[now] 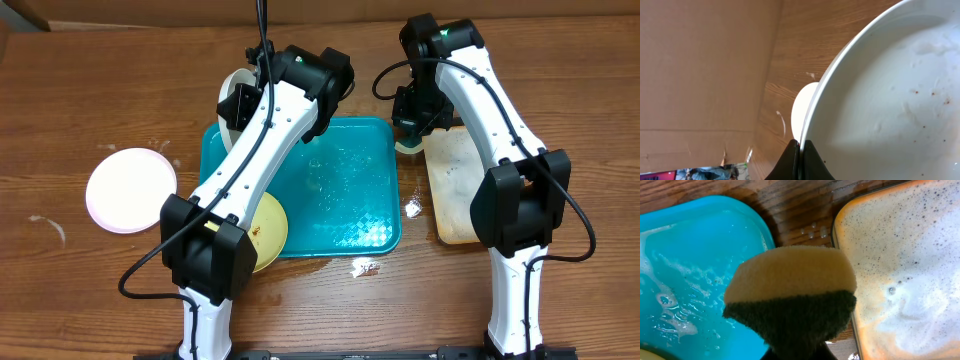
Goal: Clean dirty plates on tray and stack at the side
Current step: 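Lower the white plate onto the plate stack left of the tray, release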
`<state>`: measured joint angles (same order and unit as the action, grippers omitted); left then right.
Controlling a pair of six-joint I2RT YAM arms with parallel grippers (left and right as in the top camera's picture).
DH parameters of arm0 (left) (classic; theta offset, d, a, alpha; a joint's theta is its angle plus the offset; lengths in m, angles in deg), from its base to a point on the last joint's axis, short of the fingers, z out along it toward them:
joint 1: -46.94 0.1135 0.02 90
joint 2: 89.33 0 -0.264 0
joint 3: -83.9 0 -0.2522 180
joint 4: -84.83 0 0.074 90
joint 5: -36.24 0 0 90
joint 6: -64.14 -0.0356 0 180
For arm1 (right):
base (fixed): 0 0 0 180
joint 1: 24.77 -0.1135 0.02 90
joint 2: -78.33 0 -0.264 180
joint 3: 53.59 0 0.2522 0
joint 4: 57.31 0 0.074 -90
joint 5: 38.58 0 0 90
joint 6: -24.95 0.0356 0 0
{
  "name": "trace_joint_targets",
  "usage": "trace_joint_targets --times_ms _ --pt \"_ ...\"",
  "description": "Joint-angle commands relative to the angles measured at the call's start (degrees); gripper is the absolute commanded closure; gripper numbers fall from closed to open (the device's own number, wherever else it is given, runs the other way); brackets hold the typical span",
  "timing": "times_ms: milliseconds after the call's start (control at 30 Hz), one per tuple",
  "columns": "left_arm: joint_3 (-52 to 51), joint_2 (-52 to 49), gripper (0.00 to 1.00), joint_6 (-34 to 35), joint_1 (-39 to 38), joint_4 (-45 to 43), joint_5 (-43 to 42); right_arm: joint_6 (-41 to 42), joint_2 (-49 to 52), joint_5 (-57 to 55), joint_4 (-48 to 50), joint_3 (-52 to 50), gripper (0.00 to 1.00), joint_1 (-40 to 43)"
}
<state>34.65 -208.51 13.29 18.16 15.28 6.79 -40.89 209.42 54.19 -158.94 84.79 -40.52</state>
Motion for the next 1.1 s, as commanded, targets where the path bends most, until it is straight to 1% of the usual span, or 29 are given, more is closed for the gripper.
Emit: trace_joint_targets --times_ms 0,67,133,200,333,433,533,667,700,767,867,1067 --pt "0.48 -0.04 0.96 0.85 0.48 0.15 -1.62 -0.2 -1.44 0.35 -0.07 1.44 0.96 0.0" --pt "0.5 0.07 0.96 0.66 1.16 0.15 -4.85 -0.22 -1.44 0.35 -0.24 1.44 0.96 0.0" --pt "0.5 0.07 0.96 0.76 2.93 0.15 -9.9 -0.2 -1.44 0.35 -0.28 1.44 0.96 0.02" --pt "0.5 0.07 0.96 1.86 5.31 -0.07 -16.06 -0.2 -1.44 0.35 -0.35 1.44 0.96 0.02" --pt "0.52 0.2 0.96 1.57 10.67 -1.42 -27.78 -0.22 -1.44 0.35 -0.96 1.44 0.96 0.0" --pt "0.52 0.98 0.96 -1.2 13.88 -3.85 -34.77 -0.22 -1.44 0.35 -1.18 1.44 0.96 0.0" --pt "0.52 3.28 0.96 -7.58 17.2 -8.98 -44.28 -0.22 -1.44 0.37 -1.27 1.44 0.96 0.0" --pt "0.52 7.74 0.96 -10.58 22.1 -13.77 -54.36 -0.2 -1.44 0.37 -1.27 1.44 0.96 0.0" --pt "0.52 8.79 0.96 -11.02 23.58 -14.19 -55.91 -0.2 -1.44 0.37 -1.29 1.44 0.96 0.0" --pt "0.52 10.69 0.96 -11.61 27.06 -13.92 -56.39 -0.2 -1.44 0.39 -1.4 1.44 0.96 0.0" --pt "0.5 13.16 0.95 -12.48 33.46 -11.47 -57.88 -0.2 -1.44 0.39 -1.64 1.44 0.96 0.0" --pt "0.07 16.15 0.96 -18.36 44.61 -9.07 -65.26 -0.22 -1.44 0.59 -2.64 1.44 0.96 0.0"
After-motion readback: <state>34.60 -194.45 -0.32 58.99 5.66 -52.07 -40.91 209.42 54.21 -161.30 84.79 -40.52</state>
